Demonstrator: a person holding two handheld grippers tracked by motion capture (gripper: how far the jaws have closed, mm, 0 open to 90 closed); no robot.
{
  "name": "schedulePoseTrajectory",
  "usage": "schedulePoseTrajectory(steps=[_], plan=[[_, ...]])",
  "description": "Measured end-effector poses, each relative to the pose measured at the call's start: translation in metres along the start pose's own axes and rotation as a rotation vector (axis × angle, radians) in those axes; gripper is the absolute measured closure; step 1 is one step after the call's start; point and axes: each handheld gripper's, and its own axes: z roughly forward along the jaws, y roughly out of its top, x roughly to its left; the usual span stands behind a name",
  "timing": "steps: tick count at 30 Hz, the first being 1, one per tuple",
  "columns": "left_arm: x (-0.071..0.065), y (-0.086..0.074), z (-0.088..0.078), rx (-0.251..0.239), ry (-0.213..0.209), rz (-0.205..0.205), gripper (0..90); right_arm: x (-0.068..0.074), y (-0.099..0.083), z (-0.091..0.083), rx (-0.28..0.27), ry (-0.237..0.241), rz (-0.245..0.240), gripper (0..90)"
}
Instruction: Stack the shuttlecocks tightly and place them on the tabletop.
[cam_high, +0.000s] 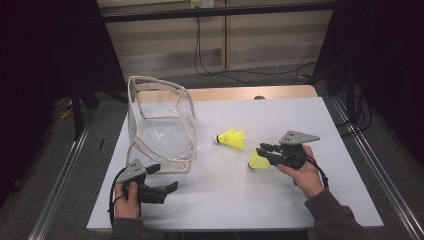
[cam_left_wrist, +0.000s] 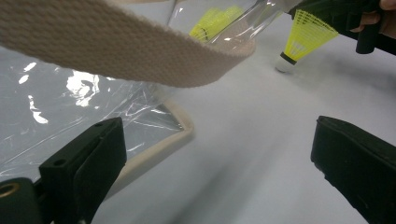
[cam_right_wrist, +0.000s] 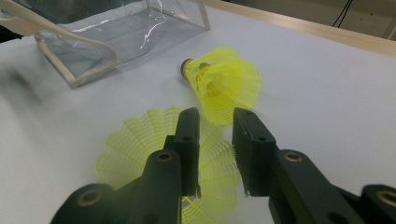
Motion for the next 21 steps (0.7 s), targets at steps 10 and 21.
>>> schedulePoseTrajectory(steps=[10,21], plan=[[0.0001,-0.0001,0.0001,0.003,0.002,0.0,3.5,-0.0013,-0.0002,-0.0011,0.002,-0.021,-0.011,70.7],[0.0001,-0.0001,0.0001,0.003,0.002,0.0,3.5,-0.0009,0.0005,-0.0019,-0.002,-0.047,-0.025,66.3]])
